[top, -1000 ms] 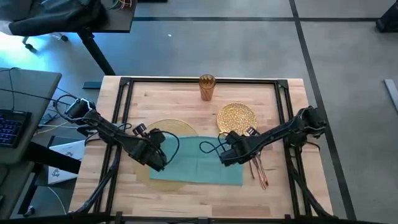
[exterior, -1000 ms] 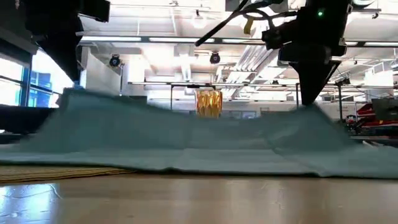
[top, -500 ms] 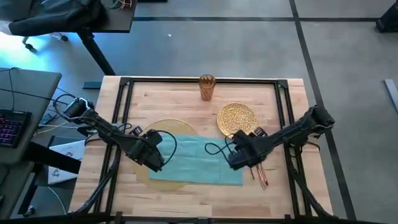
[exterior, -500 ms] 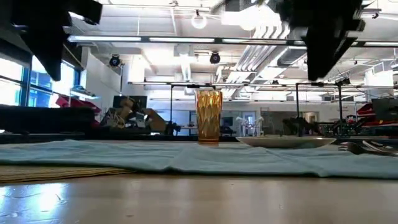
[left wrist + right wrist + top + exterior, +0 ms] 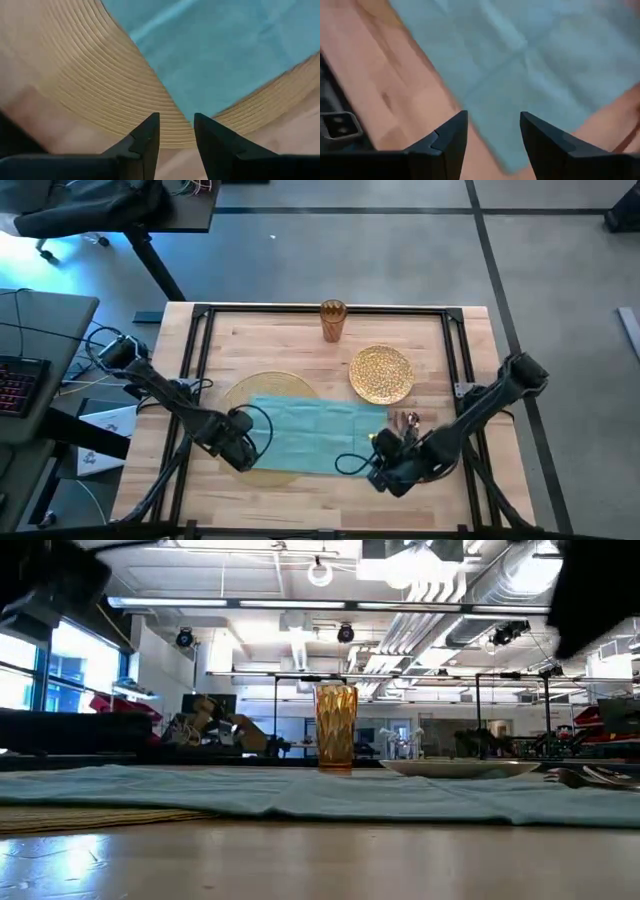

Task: Set table place
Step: Fold the blue table napkin

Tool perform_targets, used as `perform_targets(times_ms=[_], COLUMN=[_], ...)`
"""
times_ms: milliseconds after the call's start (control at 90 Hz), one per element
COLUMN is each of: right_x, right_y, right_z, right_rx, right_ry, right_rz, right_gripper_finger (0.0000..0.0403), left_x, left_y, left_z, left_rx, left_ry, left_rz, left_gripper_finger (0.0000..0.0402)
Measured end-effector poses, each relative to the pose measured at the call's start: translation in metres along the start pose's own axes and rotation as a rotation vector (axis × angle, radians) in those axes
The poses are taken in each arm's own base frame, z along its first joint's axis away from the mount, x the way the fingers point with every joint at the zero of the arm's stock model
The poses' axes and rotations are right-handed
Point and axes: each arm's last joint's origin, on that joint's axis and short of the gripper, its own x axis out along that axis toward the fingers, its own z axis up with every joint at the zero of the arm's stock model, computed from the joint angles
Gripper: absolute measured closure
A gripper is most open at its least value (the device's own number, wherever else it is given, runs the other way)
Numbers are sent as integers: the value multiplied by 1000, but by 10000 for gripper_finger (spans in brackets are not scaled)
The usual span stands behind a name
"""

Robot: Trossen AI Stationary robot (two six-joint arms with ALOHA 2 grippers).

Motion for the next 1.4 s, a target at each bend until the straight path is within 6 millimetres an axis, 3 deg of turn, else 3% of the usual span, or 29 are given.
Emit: perform_targets(times_ms=[178,400,644,833,956,1144,1400], right_x=[28,24,23,46,72,103,105], right_y=[-5,3,20,19,18,13,16], right_z=[-8,-3,15,40,57,67,48], right_rx=[2,40,-56,11,76,171,250], right_ry=[112,133,107,-6,-111,-59,37], right_rz=[-80,22,250,232,215,232,218], right_gripper_finger=[259,274,275,275,275,300,378], left_x=[22,21,4,5,12,28,68], left_y=[6,18,44,60,59,60,77], left_z=[-2,4,54,105,134,168,196], left_rx=[-8,-2,-12,-8,32,84,255], left_ry=[3,10,4,-91,-170,-245,-147], left_rz=[-44,74,148,162,96,86,263], left_gripper_finger=[301,326,330,330,330,330,330])
